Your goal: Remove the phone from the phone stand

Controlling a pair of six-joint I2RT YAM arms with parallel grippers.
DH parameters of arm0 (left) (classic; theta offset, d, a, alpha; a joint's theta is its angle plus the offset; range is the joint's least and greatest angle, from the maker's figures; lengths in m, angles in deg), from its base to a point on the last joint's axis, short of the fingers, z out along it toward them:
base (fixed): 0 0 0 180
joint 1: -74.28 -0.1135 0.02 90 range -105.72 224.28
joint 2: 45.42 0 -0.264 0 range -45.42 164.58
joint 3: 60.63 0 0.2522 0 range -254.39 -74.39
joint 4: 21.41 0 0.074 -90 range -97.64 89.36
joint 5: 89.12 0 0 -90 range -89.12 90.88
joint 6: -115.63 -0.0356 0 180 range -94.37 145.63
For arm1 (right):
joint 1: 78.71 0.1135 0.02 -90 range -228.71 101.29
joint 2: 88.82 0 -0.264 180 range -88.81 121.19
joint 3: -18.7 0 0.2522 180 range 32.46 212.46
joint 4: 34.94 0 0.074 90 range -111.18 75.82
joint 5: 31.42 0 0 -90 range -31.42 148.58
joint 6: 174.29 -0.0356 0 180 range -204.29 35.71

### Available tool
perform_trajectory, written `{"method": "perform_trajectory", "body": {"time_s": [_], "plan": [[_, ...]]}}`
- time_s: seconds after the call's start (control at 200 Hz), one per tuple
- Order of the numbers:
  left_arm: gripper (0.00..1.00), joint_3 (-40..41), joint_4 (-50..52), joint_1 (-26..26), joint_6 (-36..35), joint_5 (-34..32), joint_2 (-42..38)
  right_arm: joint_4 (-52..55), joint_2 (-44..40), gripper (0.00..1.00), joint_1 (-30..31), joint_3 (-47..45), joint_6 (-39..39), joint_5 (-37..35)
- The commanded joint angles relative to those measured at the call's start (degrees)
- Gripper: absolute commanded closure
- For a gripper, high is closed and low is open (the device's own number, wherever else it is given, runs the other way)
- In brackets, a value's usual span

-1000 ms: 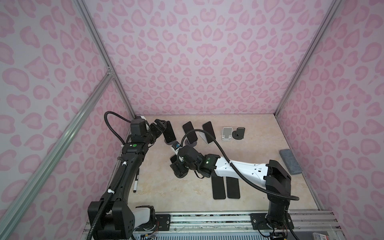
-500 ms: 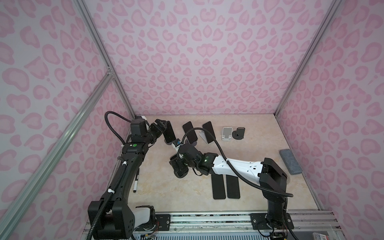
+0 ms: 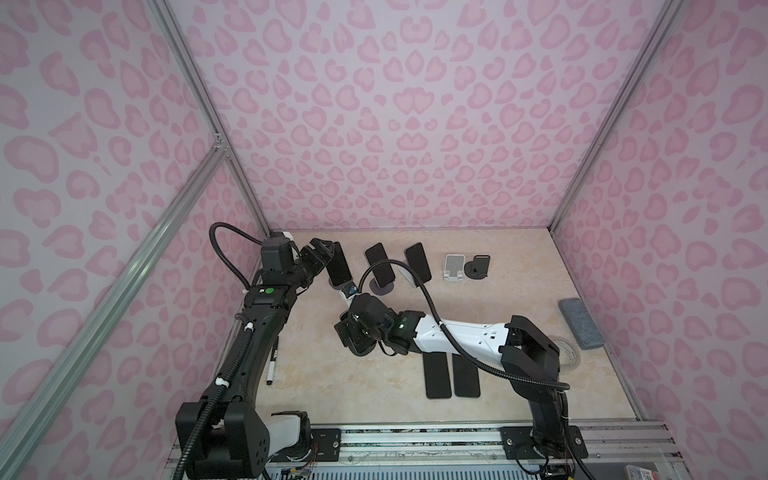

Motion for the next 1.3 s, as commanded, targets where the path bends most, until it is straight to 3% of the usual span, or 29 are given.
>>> {"method": "perform_trajectory", "body": {"time_s": [0.0,0.185,0.345,0.9,1.185,1.295], "plan": [[0.08,-0.58,-1.7,-0.07,-0.13,0.39,-0.37,-0.23,0.48,0.05,0.09,-0.15,-0.92,-3.88],[0.08,-0.67,-1.7,-0.07,-0.1,0.56,-0.39,-2.64,-0.34,0.23,0.35,-1.96,-1.88,-2.62],[0.08,-0.67,-1.73,-0.07,-0.21,0.5,-0.55,-3.82,-0.97,0.3,0.79,-4.0,-1.98,-3.15],[0.08,-0.74,-1.38,-0.12,-0.98,-0.81,-1.7,-2.8,-8.92,0.34,1.49,-5.26,-1.15,-3.7],[0.08,-0.21,-2.1,0.47,-2.52,-2.75,-2.8,0.89,-18.76,0.35,-1.01,-9.92,-3.36,-4.08],[0.07,-0.81,-2.65,3.03,-4.71,-1.82,-2.73,2.67,-23.51,0.35,-2.2,-14.07,-3.32,-6.86]]}}
